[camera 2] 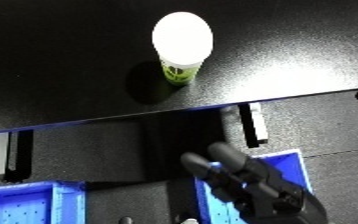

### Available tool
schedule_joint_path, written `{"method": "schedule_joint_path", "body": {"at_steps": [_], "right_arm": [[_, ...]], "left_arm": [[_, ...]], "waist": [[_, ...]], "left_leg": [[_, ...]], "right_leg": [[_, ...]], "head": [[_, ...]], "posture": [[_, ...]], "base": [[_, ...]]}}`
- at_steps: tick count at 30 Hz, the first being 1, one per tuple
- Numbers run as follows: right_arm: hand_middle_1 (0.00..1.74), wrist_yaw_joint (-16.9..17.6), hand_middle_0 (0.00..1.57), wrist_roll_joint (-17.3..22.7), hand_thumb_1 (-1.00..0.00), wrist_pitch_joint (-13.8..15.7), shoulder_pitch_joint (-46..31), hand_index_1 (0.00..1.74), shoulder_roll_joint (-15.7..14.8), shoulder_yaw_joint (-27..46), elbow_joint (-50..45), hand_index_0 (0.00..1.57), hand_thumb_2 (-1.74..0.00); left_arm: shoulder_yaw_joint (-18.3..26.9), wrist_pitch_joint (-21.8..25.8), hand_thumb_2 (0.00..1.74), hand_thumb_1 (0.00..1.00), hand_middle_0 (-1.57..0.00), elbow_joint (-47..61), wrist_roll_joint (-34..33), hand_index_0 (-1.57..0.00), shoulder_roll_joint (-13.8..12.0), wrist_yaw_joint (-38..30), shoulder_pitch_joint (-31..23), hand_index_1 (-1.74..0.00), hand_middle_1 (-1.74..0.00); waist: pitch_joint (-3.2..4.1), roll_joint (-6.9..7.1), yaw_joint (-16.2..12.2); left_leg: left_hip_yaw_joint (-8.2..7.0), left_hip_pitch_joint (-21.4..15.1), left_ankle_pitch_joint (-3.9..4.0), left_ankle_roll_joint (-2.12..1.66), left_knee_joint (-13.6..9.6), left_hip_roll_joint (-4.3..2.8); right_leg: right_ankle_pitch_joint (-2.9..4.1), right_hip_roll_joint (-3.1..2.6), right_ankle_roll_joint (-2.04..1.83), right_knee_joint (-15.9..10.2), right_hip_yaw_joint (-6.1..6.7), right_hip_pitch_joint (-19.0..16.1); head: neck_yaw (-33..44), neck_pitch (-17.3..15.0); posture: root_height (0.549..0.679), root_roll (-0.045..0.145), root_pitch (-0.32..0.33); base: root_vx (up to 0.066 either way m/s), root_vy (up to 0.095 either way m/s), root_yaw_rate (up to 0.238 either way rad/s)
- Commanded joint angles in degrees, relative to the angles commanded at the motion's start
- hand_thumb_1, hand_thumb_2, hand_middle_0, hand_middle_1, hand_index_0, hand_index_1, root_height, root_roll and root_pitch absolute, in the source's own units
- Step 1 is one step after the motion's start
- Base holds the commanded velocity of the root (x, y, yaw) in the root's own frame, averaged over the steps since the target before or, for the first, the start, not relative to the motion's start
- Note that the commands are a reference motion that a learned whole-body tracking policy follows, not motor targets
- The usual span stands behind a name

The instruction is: Pick up the object and place it into the box

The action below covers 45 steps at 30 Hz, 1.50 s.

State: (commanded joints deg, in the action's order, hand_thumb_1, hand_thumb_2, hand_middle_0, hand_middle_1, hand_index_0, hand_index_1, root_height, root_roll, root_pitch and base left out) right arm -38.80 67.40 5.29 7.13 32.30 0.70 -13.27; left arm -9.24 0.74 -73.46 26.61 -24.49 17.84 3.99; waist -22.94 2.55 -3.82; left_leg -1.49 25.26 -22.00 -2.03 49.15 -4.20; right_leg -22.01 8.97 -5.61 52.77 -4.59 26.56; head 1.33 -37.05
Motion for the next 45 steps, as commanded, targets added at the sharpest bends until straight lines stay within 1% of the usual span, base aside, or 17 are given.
{"method": "schedule_joint_path", "body": {"at_steps": [3,5,7,9,12,15,17,20,23,25,30,34,37,40,45], "right_arm": [[0.00,6.5,0.00,-2.9,0.00,3.1,1.1,0.00,-0.1,2.5,0.7,0.00,0.00],[0.00,10.4,0.00,-5.0,0.00,4.4,1.7,0.00,0.1,3.7,1.3,0.00,0.00],[0.00,14.3,0.00,-8.1,0.00,5.0,2.6,0.00,0.4,4.2,2.2,0.00,0.00],[0.00,17.7,0.00,-11.0,0.00,4.9,3.8,0.00,1.2,4.2,3.2,0.00,0.00],[0.00,23.8,0.00,-14.5,0.00,3.8,7.1,0.00,3.0,3.0,4.7,0.00,0.00],[0.00,30.0,0.00,-17.9,0.00,2.3,10.7,0.00,4.5,1.2,6.3,0.00,0.00],[0.00,32.4,0.00,-19.9,0.00,1.6,12.5,0.00,5.3,0.3,7.8,0.00,0.00],[0.00,36.5,0.00,-21.3,0.00,-0.3,15.5,0.00,6.4,-1.3,10.2,0.00,0.00],[0.00,40.6,0.00,-20.9,0.00,-2.7,18.1,0.00,6.9,-3.2,12.1,0.00,0.00],[0.00,42.2,0.00,-20.5,0.00,-4.1,19.9,0.00,7.0,-4.5,13.7,0.00,0.00],[0.00,43.9,0.00,-21.0,0.00,-7.7,25.2,0.00,7.8,-7.6,18.9,0.00,0.00],[0.00,44.7,0.00,-22.2,0.00,-9.3,29.5,0.00,8.4,-9.8,23.2,0.00,0.00],[0.00,45.1,0.00,-23.7,0.00,-9.9,32.7,0.00,8.6,-11.6,26.5,0.00,0.00],[0.00,44.9,0.00,-25.3,0.00,-10.2,35.8,0.00,8.8,-13.5,29.2,0.00,0.00],[0.00,44.5,0.00,-27.2,0.00,-10.9,38.9,0.00,8.5,-15.9,30.9,0.00,0.00]], "left_arm": [[0.4,-0.5,0.00,0.00,0.00,0.3,-0.2,0.00,0.3,-0.2,-0.3,0.00,0.00],[0.6,-0.8,0.00,0.00,0.00,0.7,-0.4,0.00,0.4,-0.4,-0.6,0.00,0.00],[0.7,-1.4,0.00,0.00,0.00,1.5,-0.6,0.00,0.6,-0.8,-1.0,0.00,0.00],[0.6,-2.0,0.00,0.00,0.00,2.3,-0.7,0.00,0.6,-1.2,-1.2,0.00,0.00],[0.4,-2.5,0.00,0.00,0.00,2.8,-0.6,0.00,0.5,-1.5,-1.2,0.00,0.00],[0.0,-2.8,0.00,0.00,0.00,3.1,-0.6,0.00,0.6,-1.8,-1.0,0.00,0.00],[-0.4,-3.0,0.00,0.00,0.00,3.5,-0.7,0.00,0.7,-2.1,-0.9,0.00,0.00],[-1.0,-3.4,0.00,0.00,0.00,4.1,-0.9,0.00,0.9,-2.5,-0.8,0.00,0.00],[-1.4,-3.6,0.00,0.00,0.00,4.3,-1.1,0.00,1.0,-2.7,-0.4,0.00,0.00],[-1.7,-3.8,0.00,0.00,0.00,4.4,-1.0,0.00,1.2,-2.8,-0.3,0.00,0.00],[-3.1,-4.5,0.00,0.00,0.00,4.7,-1.1,0.00,1.7,-3.3,-0.2,0.00,0.00],[-4.3,-4.9,0.00,0.00,0.00,5.0,-1.4,0.00,1.9,-3.3,0.2,0.00,0.00],[-5.1,-5.3,0.00,0.00,0.00,5.1,-1.3,0.00,1.8,-3.1,0.6,0.00,0.00],[-5.6,-5.5,0.00,0.00,0.00,5.2,-1.1,0.00,1.9,-3.0,1.0,0.00,0.00],[-5.9,-6.1,0.00,0.00,0.00,5.4,-1.0,0.00,2.2,-3.0,1.7,0.00,0.00]], "waist": [[-0.03,-0.33,-0.2],[-0.18,-0.50,-0.3],[-0.42,-0.65,-0.2],[-0.67,-0.77,-0.1],[-0.96,-0.90,0.2],[-1.15,-1.04,0.6],[-1.20,-1.16,0.9],[-1.35,-1.39,1.4],[-1.48,-1.61,1.8],[-1.45,-1.73,2.1],[-1.10,-2.19,3.1],[-1.25,-2.76,3.9],[-1.42,-3.19,4.4],[-1.75,-3.49,4.7],[-2.28,-3.76,5.0]], "left_leg": [[-0.13,-0.1,0.10,0.16,-0.1,0.03],[-0.18,-0.1,0.15,0.29,0.0,0.08],[-0.18,-0.1,0.18,0.39,0.2,0.16],[-0.13,0.0,0.23,0.49,0.3,0.25],[-0.01,-0.1,0.34,0.58,0.4,0.31],[0.11,-0.2,0.55,0.56,0.2,0.38],[0.20,-0.3,0.74,0.56,0.1,0.47],[0.32,-0.4,0.95,0.56,-0.1,0.64],[0.49,-0.4,1.05,0.54,-0.1,0.81],[0.70,-0.4,1.01,0.51,0.1,0.89],[1.16,-0.6,0.51,0.46,0.9,1.02],[1.21,-0.5,0.20,0.58,1.7,1.40],[1.21,-0.2,0.13,0.64,2.0,1.77],[1.19,0.1,0.10,0.62,2.2,2.07],[1.19,0.4,0.07,0.60,2.3,2.46]], "right_leg": [[0.13,-0.06,0.14,0.0,0.11,0.0],[0.21,-0.10,0.23,0.1,0.16,0.1],[0.30,-0.14,0.33,0.2,0.17,0.2],[0.40,-0.18,0.43,0.3,0.18,0.3],[0.48,-0.24,0.65,0.3,0.23,0.3],[0.53,-0.26,0.86,0.3,0.27,0.2],[0.57,-0.23,0.98,0.3,0.29,0.2],[0.58,-0.20,1.20,0.3,0.29,0.1],[0.57,-0.29,1.47,0.3,0.38,0.1],[0.43,-0.35,1.67,0.5,0.47,0.1],[-0.16,-0.14,2.33,1.2,0.61,-0.1],[-0.47,0.12,2.69,2.0,0.64,0.1],[-0.57,0.26,2.82,2.6,0.78,0.6],[-0.62,0.31,2.88,3.0,0.96,1.0],[-0.62,0.35,2.98,3.2,1.09,1.5]], "head": [[-0.3,1.4],[-0.7,2.5],[-1.5,3.5],[-2.3,4.3],[-3.5,5.0],[-4.8,5.7],[-5.9,6.3],[-7.5,7.4],[-10.3,9.2],[-12.1,9.4],[-16.1,7.8],[-18.6,6.9],[-20.2,6.8],[-21.3,6.9],[-22.7,7.4]], "posture": [[0.615,0.033,-0.046],[0.615,0.034,-0.048],[0.614,0.034,-0.051],[0.614,0.034,-0.054],[0.614,0.034,-0.057],[0.613,0.034,-0.060],[0.613,0.034,-0.062],[0.613,0.035,-0.064],[0.613,0.037,-0.064],[0.613,0.039,-0.066],[0.612,0.045,-0.077],[0.610,0.049,-0.083],[0.608,0.051,-0.084],[0.607,0.054,-0.083],[0.607,0.057,-0.080]], "base": [[0.037,0.016,-0.015],[0.032,0.009,-0.010],[0.026,0.000,-0.009],[0.025,-0.006,-0.018],[0.028,-0.006,-0.032],[0.030,-0.007,-0.005],[0.030,-0.008,0.022],[0.022,-0.009,0.031],[-0.004,-0.005,0.019],[-0.002,0.012,-0.017],[0.032,0.031,-0.009],[0.034,0.034,0.054],[0.024,0.044,0.055],[0.019,0.041,0.047],[0.021,0.032,0.052]]}}
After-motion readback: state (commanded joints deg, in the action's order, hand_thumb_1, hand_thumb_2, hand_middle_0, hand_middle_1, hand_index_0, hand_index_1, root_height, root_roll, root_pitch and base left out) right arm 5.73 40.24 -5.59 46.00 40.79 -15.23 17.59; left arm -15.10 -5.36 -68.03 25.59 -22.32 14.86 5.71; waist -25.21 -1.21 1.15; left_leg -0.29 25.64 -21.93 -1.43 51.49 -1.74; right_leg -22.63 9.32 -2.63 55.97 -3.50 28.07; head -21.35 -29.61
